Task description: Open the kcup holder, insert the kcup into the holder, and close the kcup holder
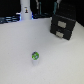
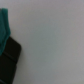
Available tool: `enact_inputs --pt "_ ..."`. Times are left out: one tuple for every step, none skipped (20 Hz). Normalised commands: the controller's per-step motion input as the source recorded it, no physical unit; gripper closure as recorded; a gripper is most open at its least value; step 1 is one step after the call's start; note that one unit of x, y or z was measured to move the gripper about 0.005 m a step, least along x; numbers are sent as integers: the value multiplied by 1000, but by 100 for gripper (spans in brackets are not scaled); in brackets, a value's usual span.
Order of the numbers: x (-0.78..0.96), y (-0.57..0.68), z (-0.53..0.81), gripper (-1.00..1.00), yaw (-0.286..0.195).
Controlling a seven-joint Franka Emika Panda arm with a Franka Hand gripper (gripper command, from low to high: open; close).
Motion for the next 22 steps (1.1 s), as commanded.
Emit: enact_inputs --pt "-277 651 15 -100 -188" --pt "-302 631 15 -100 -178" --pt "-296 658 14 -100 -184" --pt "-304 659 13 -100 -180" --pt "-310 659 12 -100 -177" --pt "-322 661 9 -100 -174" --pt "-329 666 7 -100 -171" --pt "-333 668 7 -100 -172" --pt "-332 670 2 -100 -166" --pt "-327 672 -4 -100 -163" --pt "-307 675 -15 -100 -162" --pt "-284 677 -24 -100 -162" --pt "-265 678 -36 -100 -164" --pt "-249 675 -55 -100 -165" --pt "-242 668 -75 -100 -167" --pt "-238 662 -103 -100 -168" --pt "-235 659 -122 -100 -168" --pt "-233 662 -143 -100 -168" --pt "-216 653 -162 -100 -163" --pt "-220 645 -176 -100 -163" --pt "-218 637 -191 -100 -165" --pt "-205 625 -206 -100 -164"
